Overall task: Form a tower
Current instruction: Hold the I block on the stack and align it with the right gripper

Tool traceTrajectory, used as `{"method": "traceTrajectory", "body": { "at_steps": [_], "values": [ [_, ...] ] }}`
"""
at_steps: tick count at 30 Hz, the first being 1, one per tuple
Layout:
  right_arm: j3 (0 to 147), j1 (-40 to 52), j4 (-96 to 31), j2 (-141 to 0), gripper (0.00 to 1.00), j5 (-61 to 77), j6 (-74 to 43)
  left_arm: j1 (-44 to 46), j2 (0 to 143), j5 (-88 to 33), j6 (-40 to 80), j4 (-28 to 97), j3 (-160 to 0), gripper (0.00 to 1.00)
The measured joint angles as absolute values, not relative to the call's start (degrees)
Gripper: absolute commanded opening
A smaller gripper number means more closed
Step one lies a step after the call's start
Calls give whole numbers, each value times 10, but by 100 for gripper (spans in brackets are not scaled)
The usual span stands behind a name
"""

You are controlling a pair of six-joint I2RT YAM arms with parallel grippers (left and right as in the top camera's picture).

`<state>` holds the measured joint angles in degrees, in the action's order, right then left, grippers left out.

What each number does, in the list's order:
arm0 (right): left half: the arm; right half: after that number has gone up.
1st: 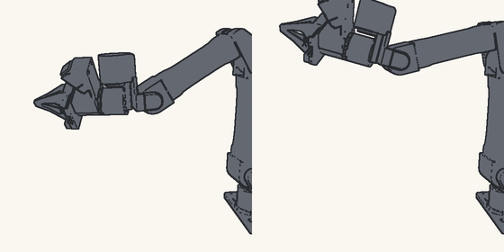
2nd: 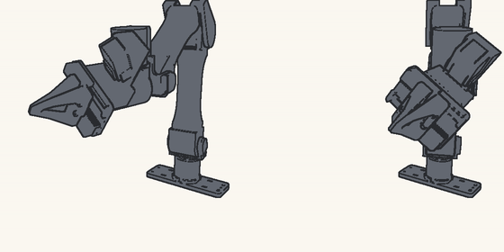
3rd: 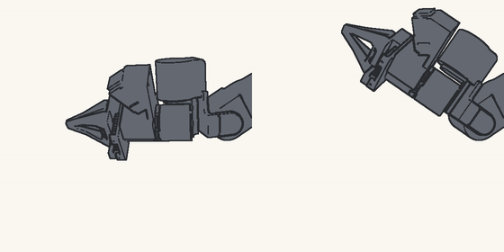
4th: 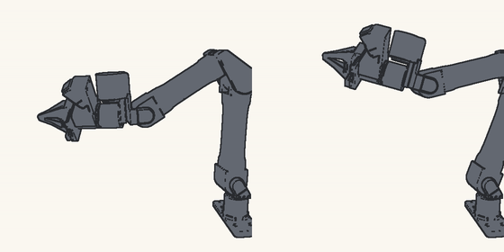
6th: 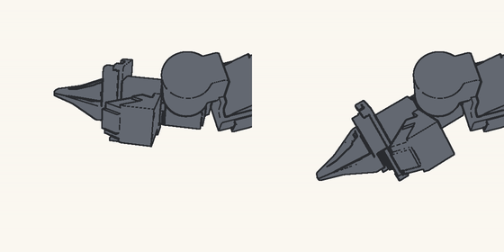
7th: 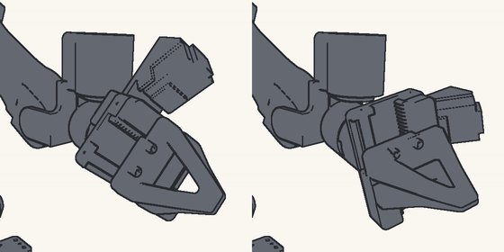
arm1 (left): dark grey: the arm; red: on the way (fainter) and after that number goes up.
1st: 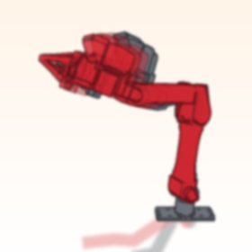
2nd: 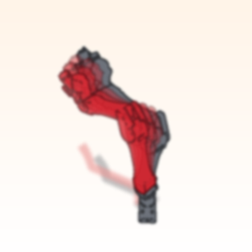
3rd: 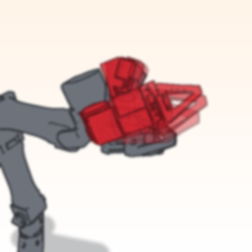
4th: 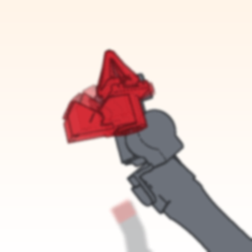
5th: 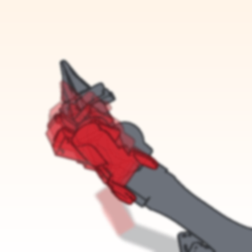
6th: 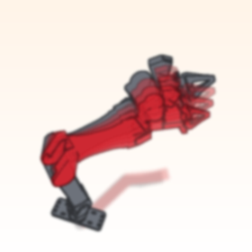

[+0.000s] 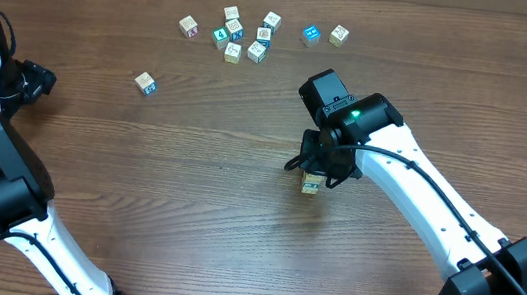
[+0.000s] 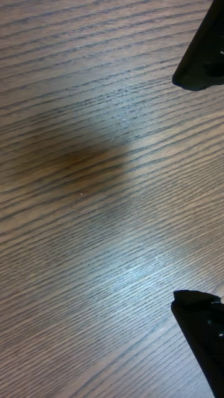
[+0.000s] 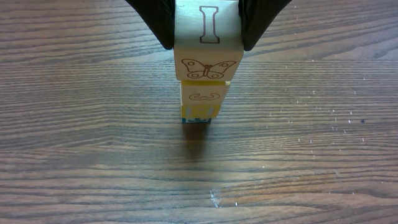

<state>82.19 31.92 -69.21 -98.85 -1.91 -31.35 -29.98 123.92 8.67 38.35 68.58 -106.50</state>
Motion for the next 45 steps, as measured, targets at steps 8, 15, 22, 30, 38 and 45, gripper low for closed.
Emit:
{"method": "traceTrajectory", "body": {
  "at_steps": [8, 15, 22, 30, 38, 45],
  "values": [
    [822, 319, -692, -988, 12, -19, -313, -300, 1239, 87, 383, 686, -1065, 100],
    [822, 319, -692, -988, 20, -19, -314, -300, 1239, 87, 383, 686, -1065, 100],
    [821, 319, -692, -988, 22, -19, -314, -300, 1239, 87, 383, 686, -1065, 100],
    [821, 319, -692, -988, 23, -19, -313, -300, 1239, 87, 383, 686, -1065, 100],
    [821, 319, -691, -988, 31, -19, -315, -300, 1239, 87, 383, 686, -1065, 100],
    [821, 319, -691, -988, 31, -19, -315, -300, 1239, 87, 383, 686, -1065, 100]
  ]
}}
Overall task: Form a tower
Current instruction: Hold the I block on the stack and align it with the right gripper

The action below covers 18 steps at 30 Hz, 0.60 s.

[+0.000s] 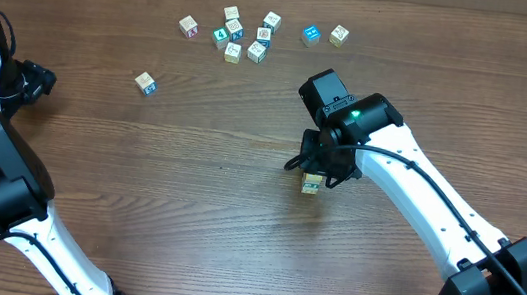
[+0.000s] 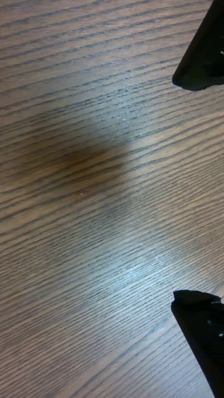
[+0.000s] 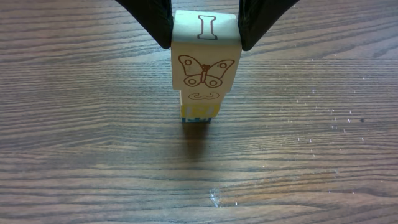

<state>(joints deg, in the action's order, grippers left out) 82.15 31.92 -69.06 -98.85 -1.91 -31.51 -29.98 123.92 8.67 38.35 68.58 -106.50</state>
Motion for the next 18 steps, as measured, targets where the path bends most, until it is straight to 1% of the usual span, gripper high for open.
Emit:
{"method": "traceTrajectory", "body": {
  "at_steps": [8, 13, 18],
  "values": [
    [821, 319, -691, -988, 30, -19, -315, -300, 1239, 87, 383, 686, -1065, 100],
    [821, 319, -694, -988, 27, -19, -315, -300, 1239, 87, 383, 686, -1065, 99],
    [821, 319, -696, -988, 26, -17, -315, -300, 1239, 87, 383, 686, -1065, 99]
  ]
}}
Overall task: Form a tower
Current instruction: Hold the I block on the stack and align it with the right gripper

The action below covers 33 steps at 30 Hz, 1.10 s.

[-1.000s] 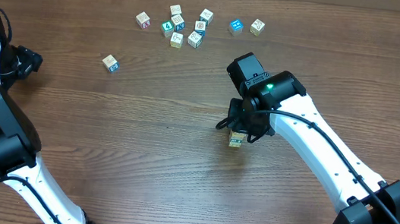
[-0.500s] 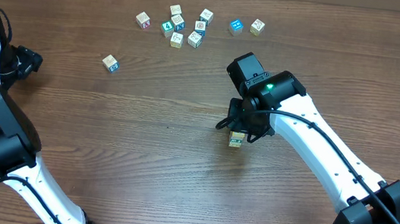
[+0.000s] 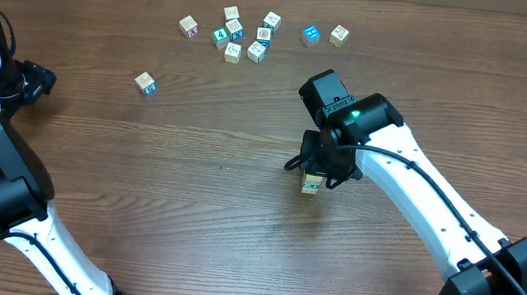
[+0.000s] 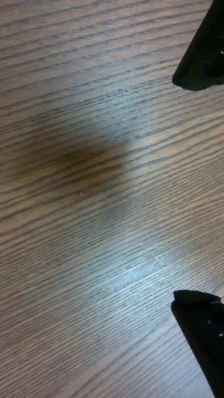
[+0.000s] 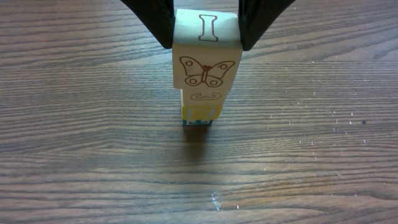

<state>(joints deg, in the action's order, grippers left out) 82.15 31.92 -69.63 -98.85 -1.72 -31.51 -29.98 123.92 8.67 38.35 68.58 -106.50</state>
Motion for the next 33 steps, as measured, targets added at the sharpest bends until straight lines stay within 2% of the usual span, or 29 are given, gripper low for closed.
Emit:
{"method": "traceTrajectory", "body": {
  "at_steps": [5, 13, 33],
  "values": [
    [821, 319, -696, -988, 25, -17, -315, -300, 1239, 87, 383, 686, -1065, 99],
    [821, 319, -697, -988, 15, -17, -315, -300, 1239, 86, 383, 686, -1065, 100],
    [821, 319, -700, -988, 14, -14, -297, -300, 1239, 87, 383, 686, -1065, 100]
  ]
}}
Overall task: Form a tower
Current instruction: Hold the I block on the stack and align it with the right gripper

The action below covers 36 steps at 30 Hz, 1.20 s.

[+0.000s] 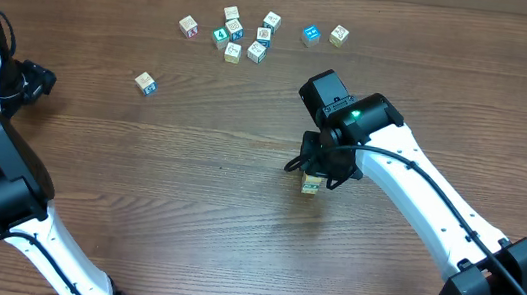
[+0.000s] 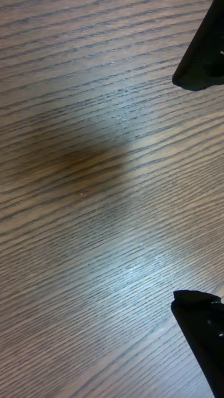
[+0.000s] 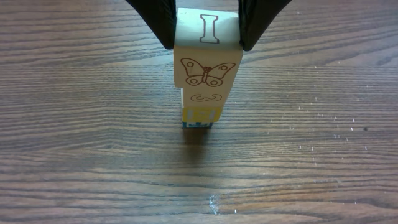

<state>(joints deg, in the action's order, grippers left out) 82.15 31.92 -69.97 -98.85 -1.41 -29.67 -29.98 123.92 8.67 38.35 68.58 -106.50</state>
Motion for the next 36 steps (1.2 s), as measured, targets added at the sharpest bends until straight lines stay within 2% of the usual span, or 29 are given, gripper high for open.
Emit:
{"method": "traceTrajectory", "body": {
  "at_steps": [4, 8, 10, 17, 26, 32, 36],
  "values": [
    [821, 319, -700, -988, 13, -13, -289, -300, 1239, 87, 383, 686, -1065, 100],
    [821, 319, -700, -988, 21, -13, -285, -300, 1239, 87, 383, 686, -1065, 100],
    [821, 319, -700, -988, 28, -13, -285, -300, 1239, 87, 383, 686, -1065, 100],
    [821, 319, -701, -988, 39, -13, -283, -300, 1239, 86, 383, 686, -1065, 100],
    [821, 319, -700, -988, 41, -12, -283, -300, 1239, 87, 383, 686, -1065, 99],
    [821, 319, -696, -988, 33, -2, -281, -300, 1239, 86, 383, 686, -1065, 99],
    [821, 319, -695, -988, 31, -1, -282, -300, 1239, 87, 383, 686, -1065, 100]
  ]
}}
